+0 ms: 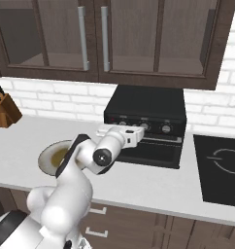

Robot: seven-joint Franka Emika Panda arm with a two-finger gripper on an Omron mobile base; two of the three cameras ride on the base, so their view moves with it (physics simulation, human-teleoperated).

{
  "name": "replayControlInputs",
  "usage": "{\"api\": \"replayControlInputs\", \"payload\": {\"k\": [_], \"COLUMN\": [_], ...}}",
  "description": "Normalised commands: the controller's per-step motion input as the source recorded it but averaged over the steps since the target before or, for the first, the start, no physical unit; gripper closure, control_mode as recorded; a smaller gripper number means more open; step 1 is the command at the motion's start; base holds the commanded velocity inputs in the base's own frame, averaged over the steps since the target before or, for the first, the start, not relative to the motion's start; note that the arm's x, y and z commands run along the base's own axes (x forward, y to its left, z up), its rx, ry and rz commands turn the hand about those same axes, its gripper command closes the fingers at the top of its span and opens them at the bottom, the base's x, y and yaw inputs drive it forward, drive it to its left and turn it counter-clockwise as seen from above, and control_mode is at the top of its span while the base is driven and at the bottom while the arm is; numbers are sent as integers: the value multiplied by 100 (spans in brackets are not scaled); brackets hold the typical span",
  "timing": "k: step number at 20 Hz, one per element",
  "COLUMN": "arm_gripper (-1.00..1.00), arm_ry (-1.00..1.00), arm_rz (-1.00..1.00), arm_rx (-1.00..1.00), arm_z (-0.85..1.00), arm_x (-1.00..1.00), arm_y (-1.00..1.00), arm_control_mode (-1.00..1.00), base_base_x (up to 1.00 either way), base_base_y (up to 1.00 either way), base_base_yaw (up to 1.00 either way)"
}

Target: Pick up the kebab skewer and baguette bread, and place them inside the toaster oven. Close the toaster oven door and start by setting the timer.

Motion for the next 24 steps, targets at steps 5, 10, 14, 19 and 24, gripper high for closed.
{"api": "replayControlInputs", "payload": {"k": [5,10,14,19,24], "arm_gripper": [-100,-100,-100,-100,-100], "arm_ry": [-2,-2,0,0,-1], "arm_rz": [0,0,0,0,0], "arm_rx": [0,0,0,0,0], "arm_z": [-1,-2,-5,0,0], "arm_x": [0,0,0,0,0], "arm_y": [-11,0,3,20,19], "arm_control_mode": [-100,-100,-100,-100,-100], "base_base_x": [0,0,0,0,0], "base_base_y": [0,0,0,0,0], "base_base_yaw": [0,0,0,0,0]}}
